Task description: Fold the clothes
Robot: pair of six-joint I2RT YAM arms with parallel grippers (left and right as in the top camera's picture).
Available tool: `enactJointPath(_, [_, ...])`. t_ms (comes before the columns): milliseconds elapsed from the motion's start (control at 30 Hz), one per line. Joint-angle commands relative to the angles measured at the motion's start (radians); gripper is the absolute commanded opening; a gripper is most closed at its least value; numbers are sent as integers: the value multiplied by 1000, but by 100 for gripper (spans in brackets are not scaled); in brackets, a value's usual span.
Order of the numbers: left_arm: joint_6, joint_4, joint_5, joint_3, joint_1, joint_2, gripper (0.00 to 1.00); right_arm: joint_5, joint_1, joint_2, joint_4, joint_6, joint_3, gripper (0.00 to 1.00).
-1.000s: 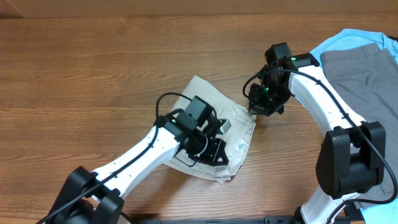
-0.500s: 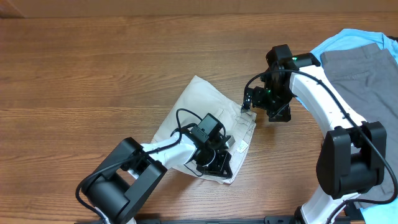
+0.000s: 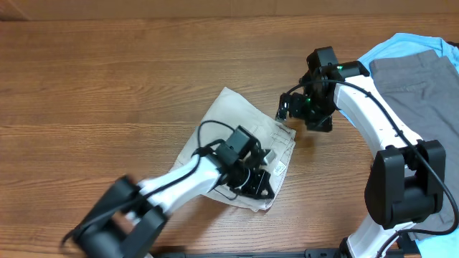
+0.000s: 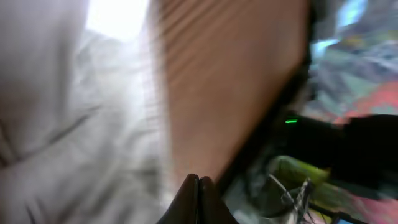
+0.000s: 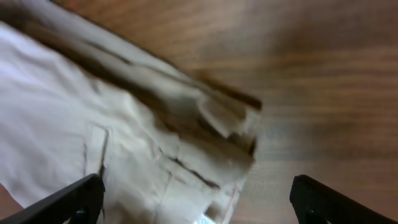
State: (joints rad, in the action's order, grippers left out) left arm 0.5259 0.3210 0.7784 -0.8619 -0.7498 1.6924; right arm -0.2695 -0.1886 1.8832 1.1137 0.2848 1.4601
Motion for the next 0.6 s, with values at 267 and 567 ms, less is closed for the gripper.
enactJointPath(267, [64, 179, -273, -21, 8, -211, 4, 8, 6, 0, -125, -1, 18, 100])
enactJointPath(567, [61, 163, -179, -21, -18, -13, 4, 8, 6, 0, -126, -1, 18, 100])
